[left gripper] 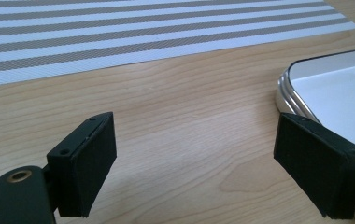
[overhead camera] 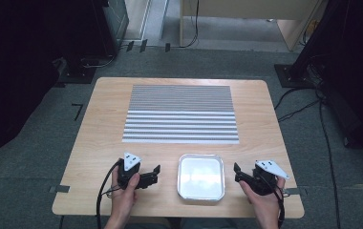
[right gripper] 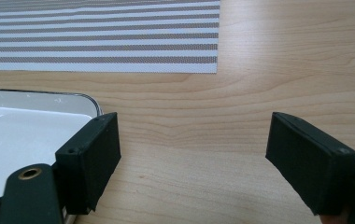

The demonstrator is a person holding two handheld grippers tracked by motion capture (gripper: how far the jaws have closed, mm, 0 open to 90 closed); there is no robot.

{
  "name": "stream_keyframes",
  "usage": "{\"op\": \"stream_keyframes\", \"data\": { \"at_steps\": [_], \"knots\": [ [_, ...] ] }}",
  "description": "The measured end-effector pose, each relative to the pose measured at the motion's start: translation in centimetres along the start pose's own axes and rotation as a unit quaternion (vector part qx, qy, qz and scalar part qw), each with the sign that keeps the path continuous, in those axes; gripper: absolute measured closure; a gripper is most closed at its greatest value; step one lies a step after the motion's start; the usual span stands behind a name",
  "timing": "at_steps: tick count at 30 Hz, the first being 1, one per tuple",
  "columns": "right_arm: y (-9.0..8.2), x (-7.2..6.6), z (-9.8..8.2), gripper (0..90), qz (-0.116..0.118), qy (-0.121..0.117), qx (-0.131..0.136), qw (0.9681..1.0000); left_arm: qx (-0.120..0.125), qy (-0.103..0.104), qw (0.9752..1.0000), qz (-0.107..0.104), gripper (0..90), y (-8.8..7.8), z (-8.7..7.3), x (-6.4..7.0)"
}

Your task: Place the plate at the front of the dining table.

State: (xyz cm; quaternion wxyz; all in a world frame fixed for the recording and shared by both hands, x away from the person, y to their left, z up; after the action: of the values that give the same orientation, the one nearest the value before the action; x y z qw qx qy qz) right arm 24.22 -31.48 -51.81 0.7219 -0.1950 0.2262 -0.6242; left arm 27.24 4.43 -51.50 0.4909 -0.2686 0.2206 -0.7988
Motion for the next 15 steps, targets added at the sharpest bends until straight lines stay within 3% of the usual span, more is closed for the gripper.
{"op": "stream_keyframes", "data": {
  "at_steps": [15],
  "knots": [
    [0.0, -1.1, 0.1, 18.2, 0.008, -0.005, 0.002, 1.0, -0.006, 0.012, 0.9998, -0.015, 13.2, 0.9, -0.3, 2.5]
  ]
}}
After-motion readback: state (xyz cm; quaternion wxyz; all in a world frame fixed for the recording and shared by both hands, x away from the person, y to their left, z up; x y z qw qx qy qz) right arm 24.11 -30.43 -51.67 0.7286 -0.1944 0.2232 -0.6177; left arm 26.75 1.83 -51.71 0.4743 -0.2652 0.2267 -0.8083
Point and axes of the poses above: each handheld gripper's, and its own axes: y roughly forward along the jaws, z roughly out of its top, x roughly to its right, the point moved 5 cm from there along y, roughly forward along the jaws, and after that the axes turned 5 degrees about -y, right-handed, at the moved point
